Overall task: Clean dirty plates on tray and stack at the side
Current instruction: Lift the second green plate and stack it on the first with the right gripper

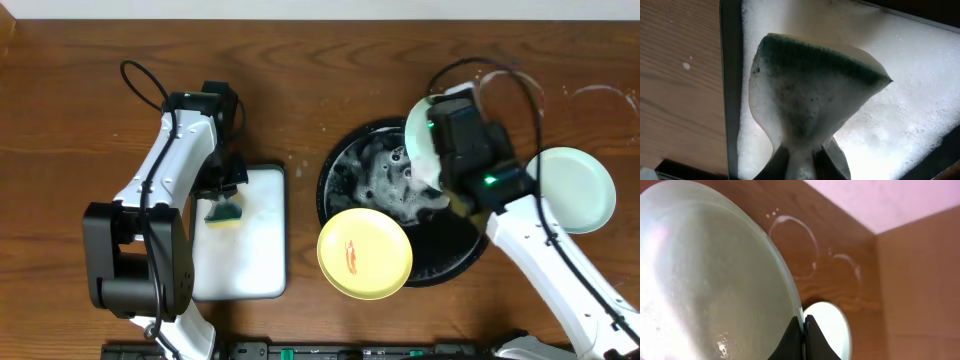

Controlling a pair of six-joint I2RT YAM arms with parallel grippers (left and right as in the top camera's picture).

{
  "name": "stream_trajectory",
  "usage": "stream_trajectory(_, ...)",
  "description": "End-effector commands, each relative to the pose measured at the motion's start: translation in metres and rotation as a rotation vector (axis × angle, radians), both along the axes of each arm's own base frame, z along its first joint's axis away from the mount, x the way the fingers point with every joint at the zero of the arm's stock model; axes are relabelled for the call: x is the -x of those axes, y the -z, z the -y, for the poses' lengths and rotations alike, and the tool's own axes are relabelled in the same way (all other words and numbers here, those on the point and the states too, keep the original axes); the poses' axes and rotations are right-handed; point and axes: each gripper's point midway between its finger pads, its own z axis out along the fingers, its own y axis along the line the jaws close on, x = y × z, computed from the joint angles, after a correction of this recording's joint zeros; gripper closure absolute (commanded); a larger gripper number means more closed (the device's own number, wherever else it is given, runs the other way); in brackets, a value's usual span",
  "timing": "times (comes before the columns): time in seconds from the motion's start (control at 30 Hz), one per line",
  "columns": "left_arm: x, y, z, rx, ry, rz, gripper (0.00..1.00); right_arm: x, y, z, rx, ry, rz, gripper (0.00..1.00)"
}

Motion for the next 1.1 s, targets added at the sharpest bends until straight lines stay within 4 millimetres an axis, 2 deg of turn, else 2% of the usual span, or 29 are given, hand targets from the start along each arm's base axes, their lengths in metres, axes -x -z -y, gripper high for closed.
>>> stream_trajectory(0.0, -0.001, -0.003, -0.001, -0.001, 0.004, 0.008, 0.87, 0.006, -0.029, -0.011, 0.211, -0.04, 0.04, 0.99)
stream_trajectory(0.2, -0.001, -0.003, -0.001, 0.0, 0.004, 0.007, 0.87, 0.018, -0.047, -0.03, 0.315, -0.038, 0.106, 0.99)
stream_trajectory(0.3, -0.001, -0.003, -0.001, -0.001, 0.004, 0.008, 0.87, 0.022, -0.052, -0.034, 0.34, -0.034, 0.122, 0.99)
stream_trajectory(0.93, -0.002, -0.001, -0.001, 0.0, 0.003, 0.014, 0.87, 0.023, -0.055, -0.033, 0.353, -0.023, 0.132, 0.99)
stream_trajectory(1.07, 0.001, 0.001, 0.001, 0.012, 0.003, 0.006, 0.89, 0.023, -0.055, -0.033, 0.353, -0.023, 0.132, 0.99)
